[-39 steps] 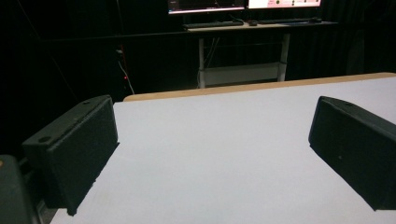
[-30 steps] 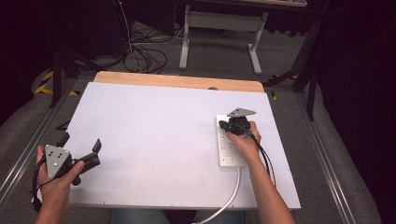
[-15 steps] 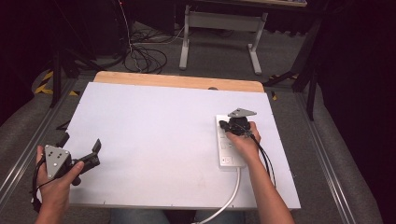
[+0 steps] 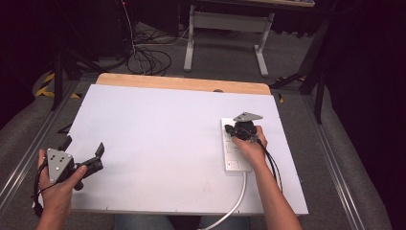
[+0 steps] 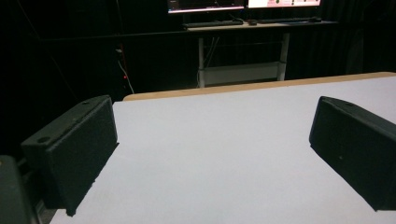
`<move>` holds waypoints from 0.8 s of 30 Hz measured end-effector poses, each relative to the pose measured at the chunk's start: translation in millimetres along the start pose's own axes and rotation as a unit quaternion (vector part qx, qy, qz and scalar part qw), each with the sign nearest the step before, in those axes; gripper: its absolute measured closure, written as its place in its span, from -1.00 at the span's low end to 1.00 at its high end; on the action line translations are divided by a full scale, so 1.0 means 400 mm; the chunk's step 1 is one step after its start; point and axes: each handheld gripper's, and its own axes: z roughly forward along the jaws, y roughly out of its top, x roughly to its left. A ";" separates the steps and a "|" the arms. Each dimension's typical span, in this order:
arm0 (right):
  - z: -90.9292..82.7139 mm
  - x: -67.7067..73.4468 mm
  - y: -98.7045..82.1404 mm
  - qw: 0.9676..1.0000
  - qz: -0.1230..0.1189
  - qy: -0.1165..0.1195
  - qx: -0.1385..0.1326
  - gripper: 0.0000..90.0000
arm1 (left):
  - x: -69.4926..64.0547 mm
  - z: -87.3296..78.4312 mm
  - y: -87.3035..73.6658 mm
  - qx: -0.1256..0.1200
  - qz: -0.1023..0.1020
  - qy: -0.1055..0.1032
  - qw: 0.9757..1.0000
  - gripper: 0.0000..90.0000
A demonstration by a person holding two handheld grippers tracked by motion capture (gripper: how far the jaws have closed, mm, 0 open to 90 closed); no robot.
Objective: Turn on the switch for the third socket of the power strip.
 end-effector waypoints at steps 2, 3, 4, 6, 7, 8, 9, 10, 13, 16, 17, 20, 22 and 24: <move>0.000 0.001 0.000 1.000 -0.001 -0.001 -0.001 1.00 | -0.001 0.001 -0.001 -0.001 0.001 0.000 1.000 -0.97; 0.000 0.000 -0.001 1.000 -0.001 0.000 -0.001 1.00 | -0.001 0.001 -0.001 -0.001 0.001 0.000 1.000 -0.97; 0.000 -0.001 -0.001 1.000 -0.001 0.002 -0.001 1.00 | 0.000 -0.001 0.000 -0.001 0.000 0.000 1.000 -0.97; 0.000 -0.001 -0.002 1.000 0.001 0.002 -0.002 1.00 | 0.002 -0.003 0.001 -0.003 0.000 0.002 1.000 -0.97; 0.000 -0.001 -0.002 1.000 -0.002 0.001 -0.001 1.00 | 0.003 -0.004 0.002 -0.004 -0.001 0.002 1.000 -0.97; 0.000 0.000 -0.001 1.000 -0.002 0.001 -0.002 1.00 | 0.004 -0.004 0.001 -0.004 -0.001 0.002 1.000 -0.97; 0.000 0.000 -0.001 1.000 -0.002 0.001 -0.001 1.00 | 0.005 -0.005 0.001 -0.003 -0.001 0.002 1.000 -0.97; 0.000 0.000 -0.002 1.000 -0.003 0.000 -0.002 1.00 | 0.005 -0.005 0.001 -0.003 -0.002 0.002 1.000 -0.97; -0.001 0.002 -0.001 1.000 -0.004 -0.003 -0.001 1.00 | 0.005 -0.008 0.001 -0.004 0.000 0.002 1.000 -0.97; -0.001 0.002 -0.001 1.000 -0.004 -0.004 -0.001 1.00 | 0.005 -0.009 0.001 -0.004 0.000 0.003 1.000 -0.97; 0.000 0.003 -0.001 1.000 -0.004 -0.003 -0.001 1.00 | 0.004 -0.009 0.000 -0.003 -0.001 0.002 1.000 -0.97; -0.001 0.004 -0.001 1.000 -0.005 -0.005 -0.001 1.00 | 0.003 -0.009 0.000 -0.004 0.000 0.004 1.000 -0.97; -0.001 0.004 -0.002 1.000 -0.007 -0.009 -0.003 1.00 | 0.003 -0.010 0.000 -0.004 -0.001 0.003 1.000 -0.97; -0.002 0.004 -0.003 1.000 -0.009 -0.009 -0.005 1.00 | 0.003 -0.010 0.000 -0.004 0.000 0.005 1.000 -0.97</move>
